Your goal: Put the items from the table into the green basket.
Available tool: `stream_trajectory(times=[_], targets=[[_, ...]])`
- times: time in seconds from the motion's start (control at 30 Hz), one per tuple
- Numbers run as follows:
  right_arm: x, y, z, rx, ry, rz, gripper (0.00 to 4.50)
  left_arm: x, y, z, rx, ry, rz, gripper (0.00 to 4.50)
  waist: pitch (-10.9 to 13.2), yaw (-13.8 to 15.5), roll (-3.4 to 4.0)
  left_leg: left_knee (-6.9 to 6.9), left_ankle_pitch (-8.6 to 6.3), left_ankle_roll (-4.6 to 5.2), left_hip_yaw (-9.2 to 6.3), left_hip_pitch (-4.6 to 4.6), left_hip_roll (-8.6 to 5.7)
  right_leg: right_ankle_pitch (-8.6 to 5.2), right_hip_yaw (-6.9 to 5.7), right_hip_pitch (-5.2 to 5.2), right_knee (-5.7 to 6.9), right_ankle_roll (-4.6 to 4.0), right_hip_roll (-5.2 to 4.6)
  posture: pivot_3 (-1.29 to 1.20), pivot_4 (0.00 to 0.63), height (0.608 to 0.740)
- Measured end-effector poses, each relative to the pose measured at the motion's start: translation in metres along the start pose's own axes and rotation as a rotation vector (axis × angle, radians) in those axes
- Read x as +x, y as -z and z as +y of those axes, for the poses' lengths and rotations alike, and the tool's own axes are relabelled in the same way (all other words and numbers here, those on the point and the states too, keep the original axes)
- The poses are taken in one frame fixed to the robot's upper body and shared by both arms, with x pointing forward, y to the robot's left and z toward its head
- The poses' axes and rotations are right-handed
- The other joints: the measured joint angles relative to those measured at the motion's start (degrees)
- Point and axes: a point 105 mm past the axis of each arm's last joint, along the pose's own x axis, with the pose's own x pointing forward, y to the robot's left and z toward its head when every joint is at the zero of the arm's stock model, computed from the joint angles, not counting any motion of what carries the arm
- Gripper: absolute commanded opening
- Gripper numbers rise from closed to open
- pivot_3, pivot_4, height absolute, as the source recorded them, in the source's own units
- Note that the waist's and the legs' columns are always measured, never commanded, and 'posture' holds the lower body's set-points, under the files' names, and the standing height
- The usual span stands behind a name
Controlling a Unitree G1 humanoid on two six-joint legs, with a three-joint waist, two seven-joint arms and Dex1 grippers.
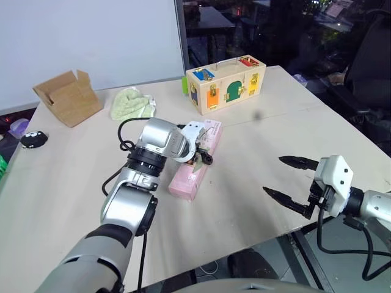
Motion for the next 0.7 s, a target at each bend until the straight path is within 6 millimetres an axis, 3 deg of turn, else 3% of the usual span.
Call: stream_trajectory(times=[0.27, 0.53, 0.63, 0.7], targets=[[0.004, 0.001, 0.003, 0.005, -0.015, -0.01, 4.5, -0.008, 0.004, 0.012, 0.001, 0.058, -0.097, 3.29, 0.0, -0.1, 0.04, 0.0, 0.0, 0.0, -0.09, 0.01, 0.06, 0.0, 0.04, 0.0, 0.02, 0.0, 0.02, -0.26, 0.0, 0.74], [0.018, -0.002, 0.0, -0.007, -0.064, -0.044, 4.5, -0.052, 0.002, 0.039, -0.034, 0.035, -0.29, 3.29, 0.0, 1.3, 0.02, -0.01, 0.0, 0.0, -0.29, 0.01, 0.1, 0.01, 0.09, -0.03, 0.02, -0.01, 0.03, -0.17, 0.0, 0.74], [0.029, -0.01, -0.002, -0.029, -0.098, -0.086, 4.5, -0.071, -0.002, 0.055, -0.089, -0.011, -0.382, 3.29, 0.0, 2.5, 0.02, 0.01, 0.0, 0.0, -0.28, 0.04, 0.1, 0.01, 0.08, -0.03, 0.03, -0.01, 0.03, -0.13, 0.0, 0.74], [0.04, -0.016, -0.003, -0.039, -0.125, -0.127, 4.5, -0.092, -0.005, 0.079, -0.16, -0.094, -0.469, 3.29, 0.0, 3.4, 0.0, 0.02, 0.0, 0.0, -0.33, 0.04, 0.12, 0.02, 0.04, -0.03, 0.04, -0.02, 0.05, -0.08, 0.0, 0.74]])
